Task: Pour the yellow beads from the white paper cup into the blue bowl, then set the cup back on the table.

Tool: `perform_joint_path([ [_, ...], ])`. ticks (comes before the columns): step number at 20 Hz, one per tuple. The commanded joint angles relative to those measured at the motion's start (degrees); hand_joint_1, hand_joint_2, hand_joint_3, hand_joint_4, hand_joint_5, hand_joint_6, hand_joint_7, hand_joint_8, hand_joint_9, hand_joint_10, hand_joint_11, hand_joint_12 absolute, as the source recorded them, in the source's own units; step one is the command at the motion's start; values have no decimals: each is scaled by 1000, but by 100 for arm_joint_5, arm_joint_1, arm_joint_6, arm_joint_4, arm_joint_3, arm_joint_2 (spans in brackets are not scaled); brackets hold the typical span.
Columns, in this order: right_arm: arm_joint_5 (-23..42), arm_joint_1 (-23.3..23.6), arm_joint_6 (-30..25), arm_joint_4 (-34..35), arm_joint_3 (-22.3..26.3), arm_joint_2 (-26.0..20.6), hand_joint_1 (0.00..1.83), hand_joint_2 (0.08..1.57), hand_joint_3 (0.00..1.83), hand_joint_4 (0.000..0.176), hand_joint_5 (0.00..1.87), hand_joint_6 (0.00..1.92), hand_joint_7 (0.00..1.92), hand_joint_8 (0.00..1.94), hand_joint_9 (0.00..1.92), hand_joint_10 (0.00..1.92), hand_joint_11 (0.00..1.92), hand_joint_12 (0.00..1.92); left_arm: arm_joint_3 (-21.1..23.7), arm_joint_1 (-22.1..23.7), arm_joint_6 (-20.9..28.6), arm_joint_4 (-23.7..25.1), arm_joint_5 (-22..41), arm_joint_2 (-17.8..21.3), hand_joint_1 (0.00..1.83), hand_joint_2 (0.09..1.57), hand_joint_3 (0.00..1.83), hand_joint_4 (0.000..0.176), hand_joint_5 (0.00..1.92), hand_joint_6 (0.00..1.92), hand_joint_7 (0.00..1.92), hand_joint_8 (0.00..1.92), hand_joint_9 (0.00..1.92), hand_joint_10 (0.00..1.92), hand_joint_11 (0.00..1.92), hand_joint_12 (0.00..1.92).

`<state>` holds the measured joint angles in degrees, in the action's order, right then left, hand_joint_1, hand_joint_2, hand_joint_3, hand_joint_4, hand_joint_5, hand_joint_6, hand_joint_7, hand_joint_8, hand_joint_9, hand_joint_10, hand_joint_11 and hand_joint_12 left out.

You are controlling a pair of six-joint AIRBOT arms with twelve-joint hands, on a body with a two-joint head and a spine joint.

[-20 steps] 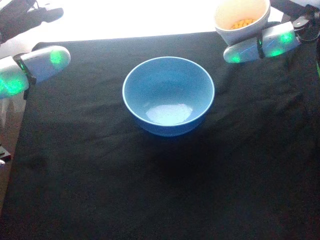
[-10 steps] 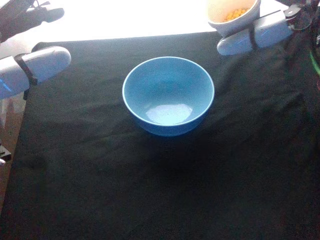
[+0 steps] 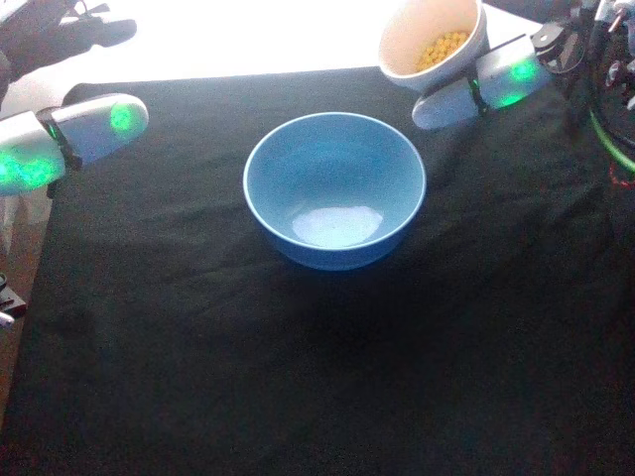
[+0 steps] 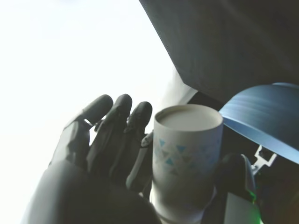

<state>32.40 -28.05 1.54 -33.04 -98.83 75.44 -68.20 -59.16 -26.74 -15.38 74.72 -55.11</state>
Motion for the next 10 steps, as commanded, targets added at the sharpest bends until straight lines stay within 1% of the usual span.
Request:
perform_joint_path([
  [1, 493, 118, -37, 195, -29, -4, 978, 1154, 0, 176, 899, 1097, 746, 2, 575, 4, 0, 1425, -38, 97, 63, -4, 625, -4, 627, 1062, 1, 0, 113, 0, 550, 2, 273, 1, 0, 169],
  [2, 471, 142, -56, 76, -28, 12, 976, 1154, 0, 176, 899, 1098, 736, 0, 583, 5, 0, 1421, -38, 99, 62, 4, 613, -5, 642, 1072, 2, 0, 114, 1, 597, 11, 297, 7, 0, 180],
  [3, 412, 201, -110, -121, -27, 39, 970, 1158, 1, 176, 889, 1114, 750, 3, 631, 18, 25, 1458, -39, 99, 62, 6, 609, -5, 650, 1073, 1, 0, 112, 0, 605, 8, 306, 7, 0, 203],
  [4, 365, 247, -183, -303, -29, 65, 984, 1146, 0, 176, 916, 1071, 772, 6, 653, 20, 64, 1485, -40, 99, 62, 8, 609, -4, 654, 1073, 1, 0, 113, 1, 617, 11, 311, 8, 0, 206],
  [5, 335, 284, -255, -457, -31, 86, 982, 1145, 0, 176, 916, 1070, 763, 3, 638, 10, 12, 1442, -40, 99, 62, 13, 609, -3, 654, 1065, 0, 0, 115, 1, 602, 4, 309, 6, 0, 205],
  [6, 318, 319, -309, -587, -32, 102, 982, 1149, 1, 176, 908, 1084, 747, 0, 610, 2, 2, 1425, -42, 104, 63, 24, 605, -3, 636, 1046, 0, 0, 119, 1, 597, 1, 310, 4, 0, 220],
  [7, 293, 356, -347, -726, -32, 118, 985, 1146, 0, 176, 914, 1075, 763, 5, 634, 11, 0, 1467, -44, 109, 63, 35, 594, -2, 629, 1041, 0, 0, 124, 3, 603, 3, 317, 6, 0, 225],
  [8, 262, 399, -363, -852, -30, 128, 985, 1145, 0, 176, 914, 1074, 749, 1, 610, 3, 0, 1444, -49, 113, 63, 44, 583, -2, 639, 1056, 2, 0, 115, 0, 600, 1, 315, 5, 0, 224],
  [9, 222, 449, -387, -999, -28, 142, 986, 1143, 0, 176, 921, 1064, 779, 8, 609, 3, 0, 1354, -52, 114, 63, 48, 578, -2, 655, 1060, 1, 0, 128, 3, 608, 3, 323, 5, 0, 247],
  [10, 188, 500, -421, -1132, -27, 154, 987, 1141, 0, 176, 923, 1060, 806, 17, 622, 8, 0, 1336, -52, 118, 63, 53, 574, -2, 661, 1058, 0, 0, 135, 5, 613, 4, 320, 3, 0, 250],
])
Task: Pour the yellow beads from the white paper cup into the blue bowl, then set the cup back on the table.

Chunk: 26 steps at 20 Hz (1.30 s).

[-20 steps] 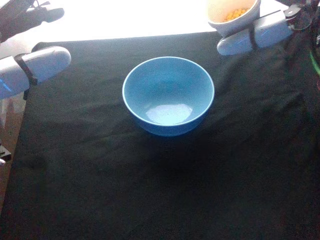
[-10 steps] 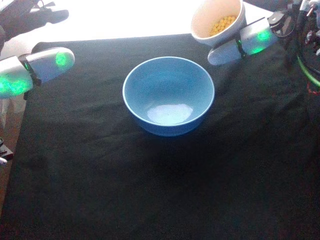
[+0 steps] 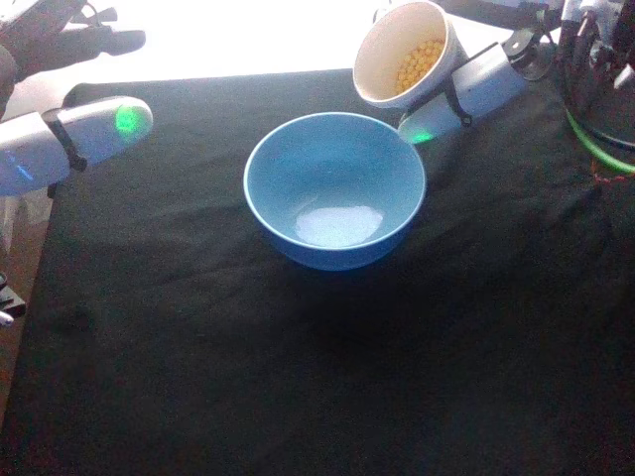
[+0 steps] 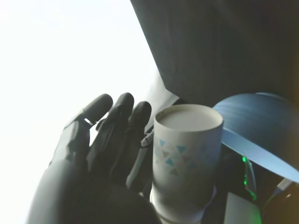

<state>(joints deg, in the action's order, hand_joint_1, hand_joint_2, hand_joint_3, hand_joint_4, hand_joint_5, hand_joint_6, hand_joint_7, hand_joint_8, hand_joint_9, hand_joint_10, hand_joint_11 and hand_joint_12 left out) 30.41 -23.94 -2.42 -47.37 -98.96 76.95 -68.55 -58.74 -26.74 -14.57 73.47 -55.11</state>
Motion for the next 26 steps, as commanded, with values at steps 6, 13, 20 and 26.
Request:
perform_joint_path([
  [6, 256, 323, -68, -246, 47, 17, 976, 1149, 1, 176, 907, 1084, 746, 0, 619, 6, 6, 1402, -27, 125, 63, 20, 646, -2, 645, 1037, 0, 0, 152, 4, 621, 1, 305, 0, 0, 186],
  [13, 159, 552, -68, -784, 168, 8, 991, 1133, 1, 176, 940, 1031, 727, 0, 505, 3, 0, 1080, -27, 139, 63, 51, 607, 0, 645, 1061, 1, 0, 153, 2, 612, 5, 312, 5, 0, 174],
  [20, -73, 834, -68, -1477, 436, -98, 985, 1140, 0, 176, 925, 1054, 702, 3, 455, 4, 0, 1047, -26, 155, 63, 67, 587, 7, 637, 1070, 0, 0, 151, 0, 632, 1, 334, 3, 0, 206],
  [26, -204, 995, -68, -1926, 619, -204, 977, 1149, 0, 176, 906, 1084, 657, 2, 370, 6, 0, 840, -27, 160, 63, 81, 560, 6, 636, 1060, 0, 0, 155, 1, 635, 1, 337, 3, 0, 265],
])
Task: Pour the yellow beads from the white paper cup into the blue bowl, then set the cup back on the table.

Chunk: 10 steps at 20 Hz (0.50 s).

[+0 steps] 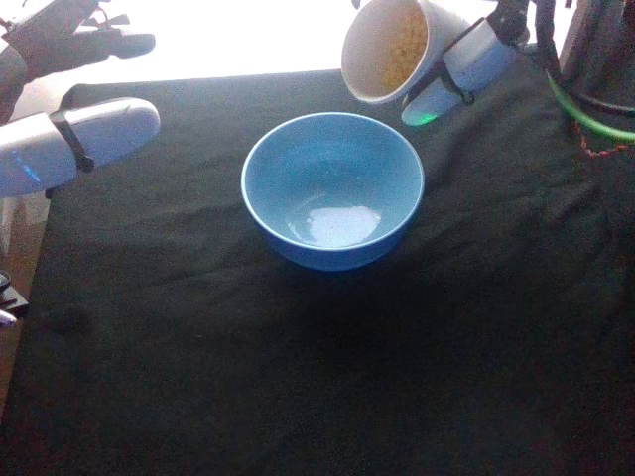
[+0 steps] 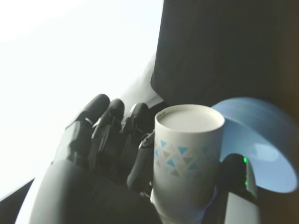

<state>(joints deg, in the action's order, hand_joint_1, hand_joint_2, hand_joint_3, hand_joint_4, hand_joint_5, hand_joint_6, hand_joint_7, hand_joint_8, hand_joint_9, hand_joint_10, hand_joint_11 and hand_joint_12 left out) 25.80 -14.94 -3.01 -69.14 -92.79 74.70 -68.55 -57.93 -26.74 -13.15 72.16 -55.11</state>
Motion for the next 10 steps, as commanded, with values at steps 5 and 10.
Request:
perform_joint_path([
  [5, 160, 188, -9, -74, 133, -46, 984, 1140, 0, 176, 924, 1054, 669, 4, 367, 7, 0, 666, -27, 84, 63, -56, 680, 6, 593, 1053, 1, 0, 139, 0, 613, 0, 331, 3, 0, 311],
  [10, 40, 191, -9, -420, 241, -61, 996, 1134, 0, 176, 939, 1033, 734, 15, 446, 38, 0, 605, -26, 87, 63, -53, 677, 3, 595, 1058, 1, 0, 138, 1, 615, 0, 320, 1, 0, 241],
])
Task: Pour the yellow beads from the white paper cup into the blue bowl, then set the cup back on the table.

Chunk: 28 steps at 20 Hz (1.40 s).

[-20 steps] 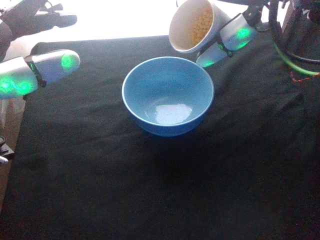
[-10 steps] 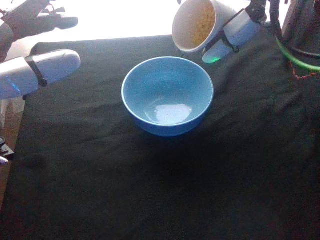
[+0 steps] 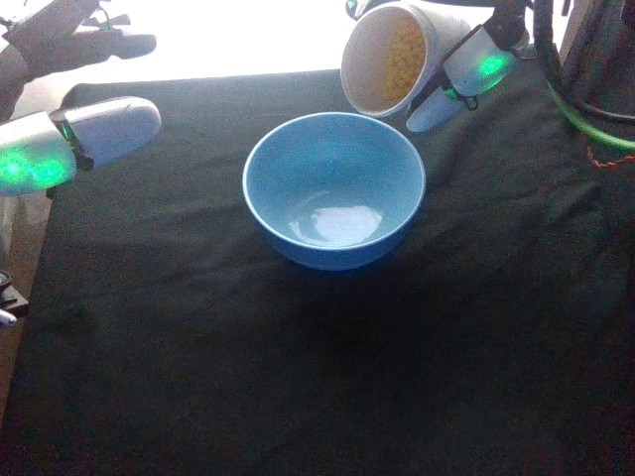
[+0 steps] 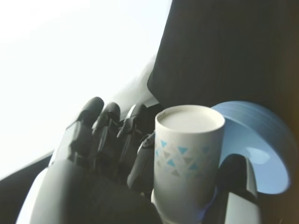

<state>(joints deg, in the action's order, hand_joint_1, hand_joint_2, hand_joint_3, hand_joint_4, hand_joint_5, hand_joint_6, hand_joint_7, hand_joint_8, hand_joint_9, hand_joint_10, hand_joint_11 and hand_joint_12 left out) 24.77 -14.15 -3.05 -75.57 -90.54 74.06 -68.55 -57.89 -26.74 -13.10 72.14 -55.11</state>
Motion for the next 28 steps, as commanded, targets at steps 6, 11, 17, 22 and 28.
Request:
perform_joint_path([
  [6, 36, 112, -4, -129, 110, -55, 967, 1162, 2, 176, 881, 1124, 1124, 16, 575, 3, 0, 374, -27, 84, 61, -49, 660, 2, 615, 1045, 0, 1, 158, 1, 609, 1, 323, 3, 0, 285],
  [11, -163, 112, -4, -482, 196, -65, 985, 1146, 0, 176, 916, 1071, 1022, 0, 550, 3, 0, 552, -27, 85, 61, -45, 656, 0, 600, 1044, 2, 0, 151, 0, 614, 0, 338, 4, 0, 300],
  [17, -375, 112, -4, -760, 193, -65, 1199, 1122, 2, 54, 967, 1025, 986, 950, 591, 16, 0, 616, -27, 89, 60, -28, 647, 0, 600, 1038, 0, 0, 152, 1, 623, 1, 339, 0, 0, 318],
  [22, -454, 112, -3, -932, 194, -65, 981, 1149, 0, 176, 906, 1085, 1046, 32, 560, 6, 0, 367, -33, 95, 60, -14, 640, 0, 589, 1032, 0, 0, 150, 3, 628, 4, 344, 4, 0, 320],
  [28, -468, 112, -3, -1034, 197, -64, 982, 1148, 4, 176, 902, 1090, 990, 2, 541, 6, 0, 321, -41, 99, 60, -5, 624, -1, 575, 1025, 2, 0, 142, 1, 625, 1, 348, 3, 0, 298],
])
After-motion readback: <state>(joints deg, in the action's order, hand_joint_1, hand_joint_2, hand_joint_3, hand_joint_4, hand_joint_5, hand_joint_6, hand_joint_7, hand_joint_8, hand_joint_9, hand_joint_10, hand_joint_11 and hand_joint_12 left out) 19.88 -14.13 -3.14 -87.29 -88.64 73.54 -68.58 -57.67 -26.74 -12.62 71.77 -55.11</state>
